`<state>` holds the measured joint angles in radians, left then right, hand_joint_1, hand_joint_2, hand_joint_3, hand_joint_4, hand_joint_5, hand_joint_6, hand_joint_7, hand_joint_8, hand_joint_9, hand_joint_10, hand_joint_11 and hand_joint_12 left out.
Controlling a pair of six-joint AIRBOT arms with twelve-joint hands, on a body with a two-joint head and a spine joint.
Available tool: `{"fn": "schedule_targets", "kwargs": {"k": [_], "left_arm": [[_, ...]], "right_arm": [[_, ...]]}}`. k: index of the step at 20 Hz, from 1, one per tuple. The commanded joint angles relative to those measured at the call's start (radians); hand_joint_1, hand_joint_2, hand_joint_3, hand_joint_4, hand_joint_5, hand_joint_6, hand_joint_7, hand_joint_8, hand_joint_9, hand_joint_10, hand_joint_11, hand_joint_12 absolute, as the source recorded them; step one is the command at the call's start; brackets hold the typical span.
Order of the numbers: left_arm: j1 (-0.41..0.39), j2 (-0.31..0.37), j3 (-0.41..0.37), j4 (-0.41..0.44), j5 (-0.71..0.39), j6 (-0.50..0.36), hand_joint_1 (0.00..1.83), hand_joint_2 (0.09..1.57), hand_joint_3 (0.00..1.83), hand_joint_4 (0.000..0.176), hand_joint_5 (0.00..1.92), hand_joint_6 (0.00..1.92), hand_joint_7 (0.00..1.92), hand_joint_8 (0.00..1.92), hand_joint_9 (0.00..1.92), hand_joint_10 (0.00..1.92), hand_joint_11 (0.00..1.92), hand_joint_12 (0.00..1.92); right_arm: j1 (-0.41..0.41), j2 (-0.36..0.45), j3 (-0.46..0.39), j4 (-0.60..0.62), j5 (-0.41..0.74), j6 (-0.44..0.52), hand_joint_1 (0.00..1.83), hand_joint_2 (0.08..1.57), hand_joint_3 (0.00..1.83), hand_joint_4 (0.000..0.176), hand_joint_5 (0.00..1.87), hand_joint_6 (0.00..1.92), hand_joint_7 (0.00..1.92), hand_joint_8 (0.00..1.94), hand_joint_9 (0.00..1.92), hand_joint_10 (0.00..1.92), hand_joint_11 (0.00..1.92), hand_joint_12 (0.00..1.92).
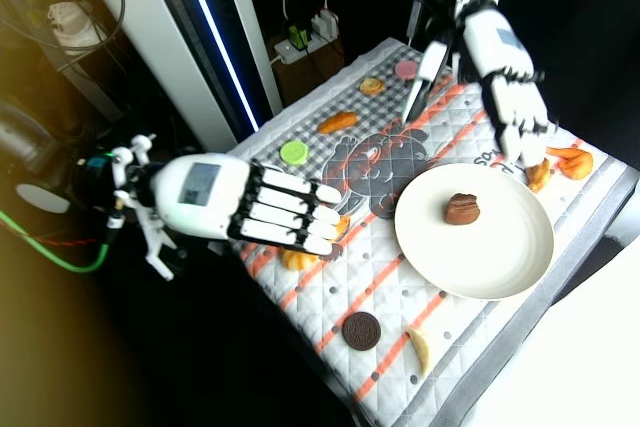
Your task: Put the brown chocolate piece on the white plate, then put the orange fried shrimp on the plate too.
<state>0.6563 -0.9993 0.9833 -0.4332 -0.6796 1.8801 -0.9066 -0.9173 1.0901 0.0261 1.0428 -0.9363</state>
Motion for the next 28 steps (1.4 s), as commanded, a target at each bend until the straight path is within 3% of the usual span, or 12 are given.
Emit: {"fn": "schedule_targets", "kwargs": {"k": [1, 2, 4, 6, 9, 11, 14, 17, 18, 19, 20, 28], "left_arm": [[0.017, 0.015, -0.018, 0.031, -0.162, -0.034, 0.58, 0.8, 0.0, 0.176, 0.0, 0.0, 0.04, 0.0, 0.05, 0.0, 0.0, 0.18], [0.036, 0.026, -0.03, 0.037, -0.188, -0.062, 0.67, 0.79, 0.0, 0.176, 0.0, 0.0, 0.02, 0.0, 0.03, 0.0, 0.0, 0.12], [0.08, 0.054, -0.043, 0.063, -0.236, -0.188, 0.72, 0.81, 0.0, 0.176, 0.0, 0.0, 0.0, 0.0, 0.0, 0.0, 0.0, 0.02], [0.116, 0.08, -0.044, 0.094, -0.266, -0.313, 0.79, 0.81, 0.0, 0.16, 0.02, 0.01, 0.03, 0.01, 0.02, 0.01, 0.01, 0.01], [0.172, 0.111, -0.063, 0.079, -0.287, -0.362, 0.84, 0.77, 0.0, 0.174, 0.0, 0.0, 0.05, 0.01, 0.08, 0.03, 0.07, 0.04], [0.198, 0.115, -0.072, 0.058, -0.304, -0.364, 0.78, 0.78, 0.01, 0.176, 0.0, 0.0, 0.09, 0.0, 0.15, 0.0, 0.0, 0.44], [0.223, 0.112, -0.077, 0.035, -0.339, -0.378, 0.74, 0.82, 0.01, 0.176, 0.0, 0.0, 0.06, 0.0, 0.12, 0.0, 0.0, 0.35], [0.231, 0.113, -0.077, 0.035, -0.355, -0.406, 0.74, 0.84, 0.0, 0.176, 0.01, 0.0, 0.06, 0.0, 0.13, 0.0, 0.0, 0.24], [0.233, 0.113, -0.077, 0.035, -0.356, -0.41, 0.74, 0.84, 0.0, 0.176, 0.02, 0.0, 0.06, 0.0, 0.11, 0.01, 0.0, 0.17], [0.238, 0.113, -0.077, 0.034, -0.357, -0.416, 0.74, 0.83, 0.0, 0.176, 0.01, 0.0, 0.07, 0.0, 0.11, 0.0, 0.0, 0.23], [0.243, 0.113, -0.077, 0.033, -0.36, -0.425, 0.73, 0.83, 0.0, 0.176, 0.01, 0.0, 0.07, 0.0, 0.11, 0.0, 0.0, 0.29], [0.264, 0.118, -0.077, 0.033, -0.382, -0.47, 0.78, 0.81, 0.0, 0.166, 0.05, 0.0, 0.09, 0.0, 0.14, 0.01, 0.0, 0.18]], "right_arm": [[0.016, -0.007, 0.01, 0.013, 0.087, 0.003, 0.74, 1.08, 0.0, 0.045, 0.44, 0.01, 0.41, 0.0, 0.32, 0.0, 0.19, 0.21], [0.031, -0.021, 0.021, 0.013, 0.07, 0.003, 0.73, 1.08, 0.0, 0.08, 0.43, 0.01, 0.38, 0.0, 0.27, 0.0, 0.16, 0.2], [0.059, -0.046, 0.047, 0.012, 0.029, 0.003, 0.73, 1.07, 0.0, 0.099, 0.44, 0.01, 0.37, 0.0, 0.24, 0.0, 0.14, 0.2], [0.078, -0.063, 0.065, 0.012, -0.014, -0.006, 0.71, 1.05, 0.0, 0.085, 0.46, 0.0, 0.4, 0.0, 0.26, 0.0, 0.16, 0.24], [0.081, -0.088, 0.088, 0.013, -0.076, -0.013, 0.84, 1.01, 0.0, 0.054, 0.52, 0.0, 0.47, 0.0, 0.45, 0.0, 0.06, 0.82], [0.081, -0.102, 0.096, 0.013, -0.099, -0.018, 0.84, 1.02, 0.0, 0.039, 0.55, 0.0, 0.55, 0.0, 0.55, 0.01, 0.19, 0.82], [0.087, -0.114, 0.101, 0.014, -0.138, -0.042, 0.91, 1.04, 0.0, 0.035, 0.6, 0.0, 0.61, 0.0, 0.63, 0.01, 0.31, 0.74], [0.087, -0.12, 0.106, 0.014, -0.15, -0.042, 0.91, 1.06, 0.0, 0.006, 0.76, 0.01, 0.81, 0.03, 0.89, 0.07, 0.45, 1.15], [0.087, -0.12, 0.106, 0.014, -0.151, -0.042, 0.95, 1.07, 0.0, 0.0, 0.82, 0.0, 0.88, 0.03, 0.88, 0.31, 0.49, 1.33], [0.087, -0.119, 0.106, 0.014, -0.15, -0.042, 1.18, 1.12, 0.01, 0.0, 0.91, 0.67, 0.93, 1.01, 0.81, 0.9, 0.59, 1.55], [0.088, -0.119, 0.106, 0.014, -0.15, -0.042, 1.22, 1.16, 0.0, 0.0, 0.87, 0.9, 0.91, 1.27, 0.79, 1.17, 0.66, 1.66], [0.108, -0.094, 0.093, -0.001, -0.134, -0.042, 1.26, 1.07, 0.0, 0.0, 1.09, 0.74, 1.07, 1.0, 1.0, 1.21, 0.91, 1.58]]}}
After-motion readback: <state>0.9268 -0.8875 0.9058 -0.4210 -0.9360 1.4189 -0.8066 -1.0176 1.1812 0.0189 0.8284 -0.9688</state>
